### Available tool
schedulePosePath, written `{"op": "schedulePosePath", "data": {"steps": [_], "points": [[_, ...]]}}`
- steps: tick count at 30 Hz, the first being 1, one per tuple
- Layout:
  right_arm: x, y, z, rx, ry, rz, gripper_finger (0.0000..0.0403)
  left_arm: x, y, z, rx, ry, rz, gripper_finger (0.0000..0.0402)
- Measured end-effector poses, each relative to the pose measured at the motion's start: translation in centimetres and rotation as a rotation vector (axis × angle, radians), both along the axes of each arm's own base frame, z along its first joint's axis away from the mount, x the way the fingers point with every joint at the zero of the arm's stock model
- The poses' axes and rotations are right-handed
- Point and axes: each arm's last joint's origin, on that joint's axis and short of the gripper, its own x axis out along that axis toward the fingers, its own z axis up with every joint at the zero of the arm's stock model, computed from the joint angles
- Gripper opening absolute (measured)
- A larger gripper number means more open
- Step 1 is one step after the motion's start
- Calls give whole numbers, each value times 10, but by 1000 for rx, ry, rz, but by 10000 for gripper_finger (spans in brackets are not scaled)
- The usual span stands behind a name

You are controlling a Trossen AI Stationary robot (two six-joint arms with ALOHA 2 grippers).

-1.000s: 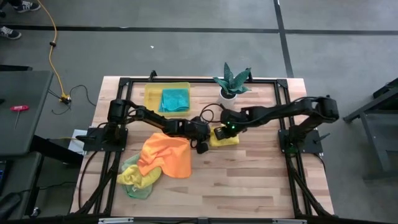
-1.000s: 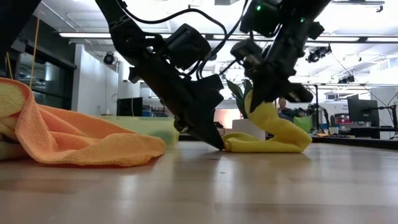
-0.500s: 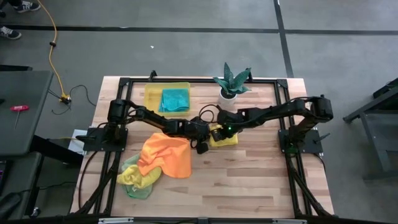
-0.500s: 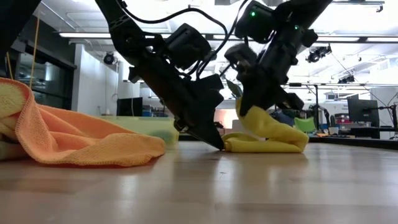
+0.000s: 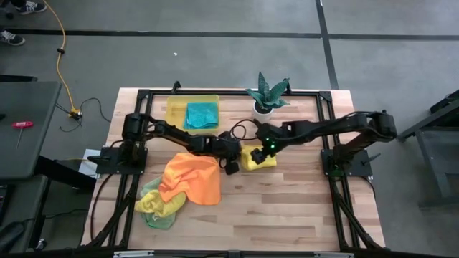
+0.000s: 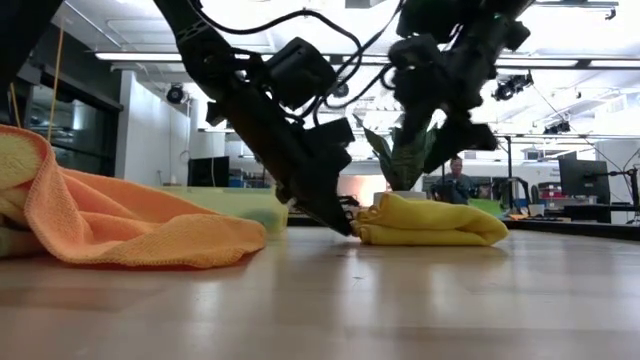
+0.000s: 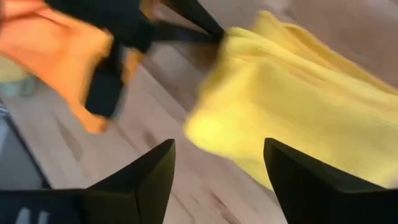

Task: Fold microfiber towels
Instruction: Fold the right yellow microfiber cloth, then stack the folded yellow microfiber cloth on top of the folded blue microfiber cloth in the bin

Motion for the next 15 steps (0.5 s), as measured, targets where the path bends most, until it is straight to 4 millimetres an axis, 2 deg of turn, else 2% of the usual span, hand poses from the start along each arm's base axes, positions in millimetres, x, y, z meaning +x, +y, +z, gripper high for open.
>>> {"op": "schedulePosePath", "data": {"steps": [9, 13, 15], "points": [[-46, -2, 14, -92, 239, 67, 238, -25, 21, 27, 6, 130, 4, 0], [-66, 0, -1, -90, 294, 71, 238, -37, 26, 37, -20, 183, 35, 0], [-78, 2, -12, -59, 298, 43, 238, -44, 24, 44, -30, 150, 38, 0]]}}
